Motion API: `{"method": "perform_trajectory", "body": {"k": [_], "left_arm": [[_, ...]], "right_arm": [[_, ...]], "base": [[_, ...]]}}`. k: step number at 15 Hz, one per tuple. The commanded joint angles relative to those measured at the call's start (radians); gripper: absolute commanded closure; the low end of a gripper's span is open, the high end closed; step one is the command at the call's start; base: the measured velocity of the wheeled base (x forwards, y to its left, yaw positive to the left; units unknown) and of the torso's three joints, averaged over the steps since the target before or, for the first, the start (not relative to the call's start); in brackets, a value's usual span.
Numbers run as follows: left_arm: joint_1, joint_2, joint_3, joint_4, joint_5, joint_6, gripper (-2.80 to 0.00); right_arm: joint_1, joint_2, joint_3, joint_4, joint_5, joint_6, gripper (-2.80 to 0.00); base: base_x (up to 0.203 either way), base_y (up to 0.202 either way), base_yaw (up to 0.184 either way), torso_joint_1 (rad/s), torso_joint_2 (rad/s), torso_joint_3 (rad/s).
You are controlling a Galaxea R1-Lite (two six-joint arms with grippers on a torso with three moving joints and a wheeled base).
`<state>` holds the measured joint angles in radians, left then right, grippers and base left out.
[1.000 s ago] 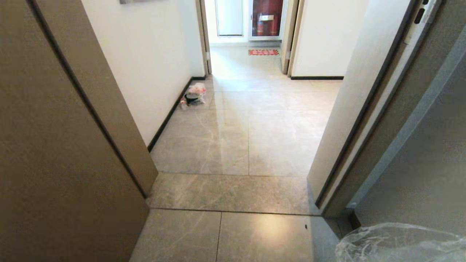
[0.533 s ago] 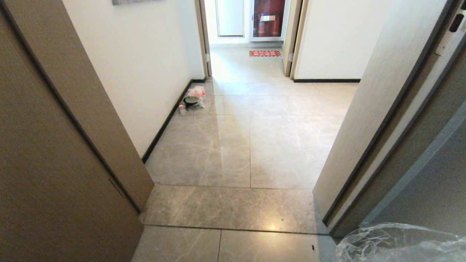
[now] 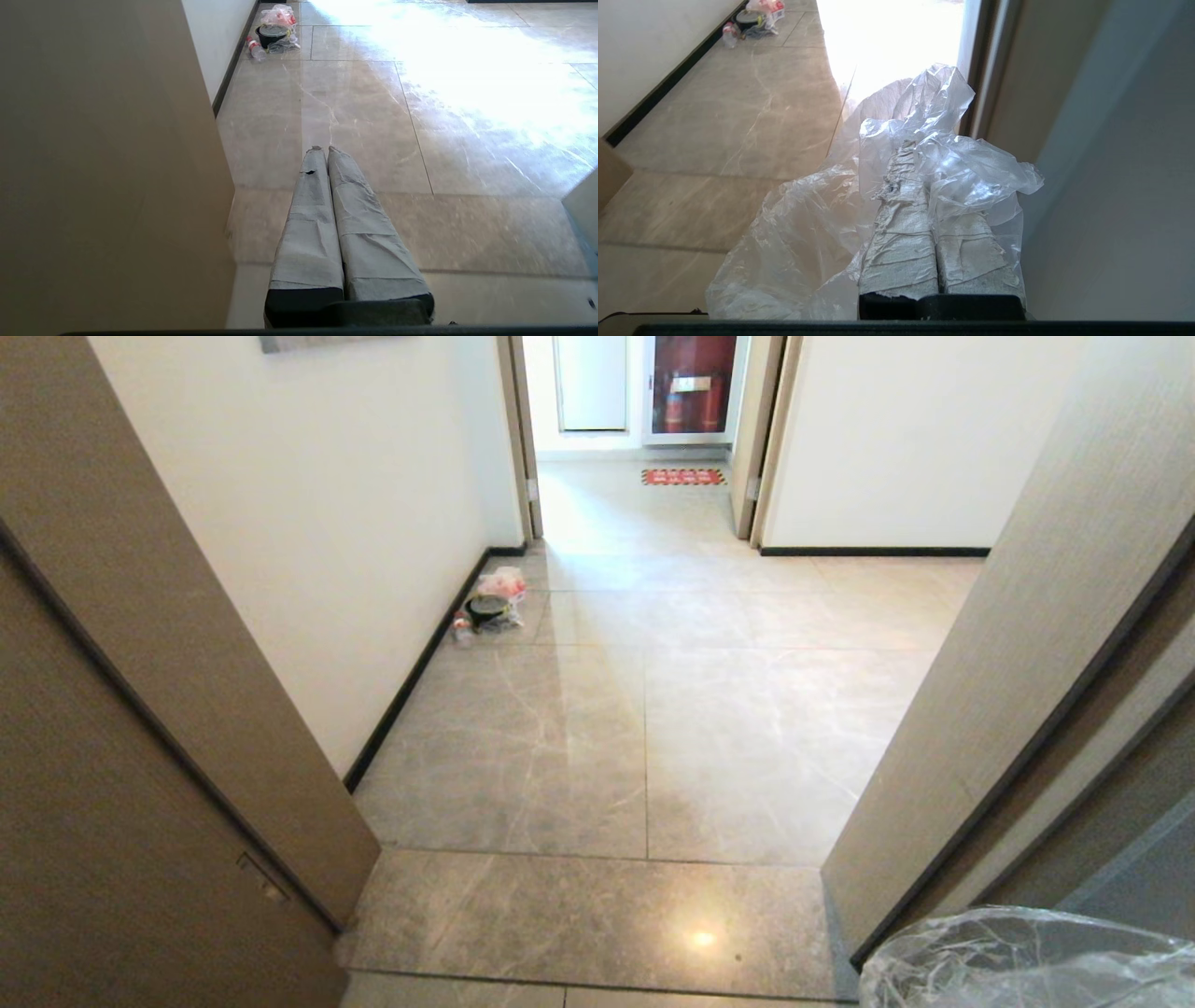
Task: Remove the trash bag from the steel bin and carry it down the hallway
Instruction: Put the trash bag at the door
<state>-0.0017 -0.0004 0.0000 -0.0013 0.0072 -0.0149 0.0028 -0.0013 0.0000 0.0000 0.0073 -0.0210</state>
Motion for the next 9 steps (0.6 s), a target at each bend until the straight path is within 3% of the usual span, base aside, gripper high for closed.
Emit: {"method": "perform_trajectory", "body": {"k": [1,9], "left_arm": [[0.000,0.000,0.002,0.000,0.000,0.000,0.00],[0.000,0.000,0.002,0.000,0.000,0.000,0.00]], "right_arm": [[0.000,0.001,0.003,0.000,0.000,0.000,0.00],[0.000,0.001,0.002,0.000,0.000,0.000,0.00]], "base": [[0.190,0.000,0.000,-0.002,0.00,0.002],[0.191,0.000,0.000,0.002,0.00,0.001]]}}
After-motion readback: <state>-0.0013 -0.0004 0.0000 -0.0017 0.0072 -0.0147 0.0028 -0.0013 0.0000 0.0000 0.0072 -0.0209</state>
